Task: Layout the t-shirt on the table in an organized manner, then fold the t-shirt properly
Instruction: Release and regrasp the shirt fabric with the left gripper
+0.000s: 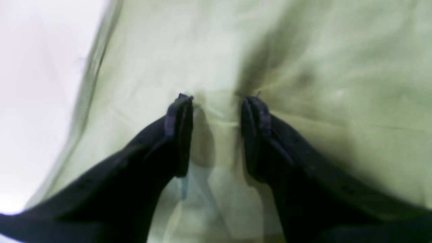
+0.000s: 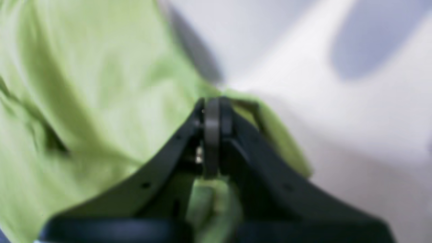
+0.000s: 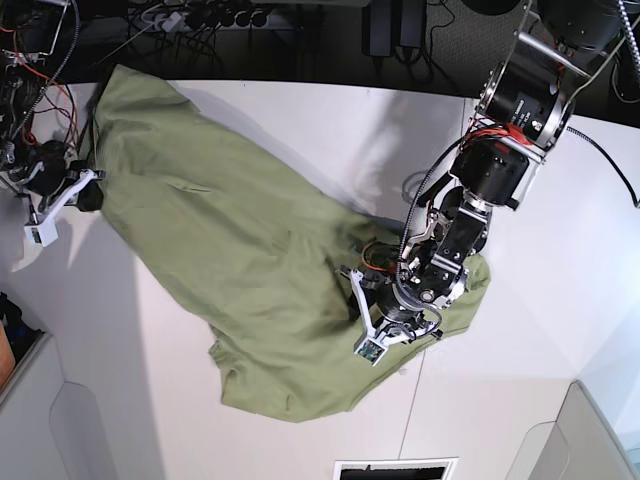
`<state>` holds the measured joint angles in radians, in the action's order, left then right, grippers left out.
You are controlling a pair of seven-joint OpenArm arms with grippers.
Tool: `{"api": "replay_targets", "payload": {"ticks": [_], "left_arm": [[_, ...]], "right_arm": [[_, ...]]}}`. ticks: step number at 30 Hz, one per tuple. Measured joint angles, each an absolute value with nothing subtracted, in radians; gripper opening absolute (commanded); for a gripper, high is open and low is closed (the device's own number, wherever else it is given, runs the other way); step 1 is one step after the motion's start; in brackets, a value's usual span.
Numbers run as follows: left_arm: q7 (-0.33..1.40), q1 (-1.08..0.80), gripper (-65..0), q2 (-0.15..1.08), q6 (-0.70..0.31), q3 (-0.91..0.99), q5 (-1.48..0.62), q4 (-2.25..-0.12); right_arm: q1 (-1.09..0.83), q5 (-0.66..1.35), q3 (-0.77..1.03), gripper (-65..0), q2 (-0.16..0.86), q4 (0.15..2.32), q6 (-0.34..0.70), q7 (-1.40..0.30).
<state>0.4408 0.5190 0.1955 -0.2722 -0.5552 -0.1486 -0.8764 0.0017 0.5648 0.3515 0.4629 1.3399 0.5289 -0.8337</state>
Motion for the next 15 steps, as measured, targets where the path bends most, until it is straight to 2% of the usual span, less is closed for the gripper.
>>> {"api": "replay_targets", "payload": {"ticks": [5,9,14,15], "left_arm": [[0.560,0.529,-37.9,0.238,-0.286,-0.557,-0.174,-0.952],[0.662,0.475,-37.9,0.297,-0.322,-0.558,-0.250,-1.158],[0.699,0.445,-37.8,0.318,-0.329,-0.562,-0.278,-1.362],[0.710,0.445,-37.8,0.323,-0.362,-0.562,-0.300,-1.390]], "right_arm": [[-0.008,0.616,0.362,-65.0,0.468,1.340,0.526,-0.842],[-0.009,0.624,0.361,-65.0,0.467,1.343,0.528,-0.839],[-0.011,0.613,0.361,-65.0,0.465,1.370,0.535,-0.844],[-0.012,0.612,0.360,-65.0,0.465,1.375,0.535,-0.846]]}}
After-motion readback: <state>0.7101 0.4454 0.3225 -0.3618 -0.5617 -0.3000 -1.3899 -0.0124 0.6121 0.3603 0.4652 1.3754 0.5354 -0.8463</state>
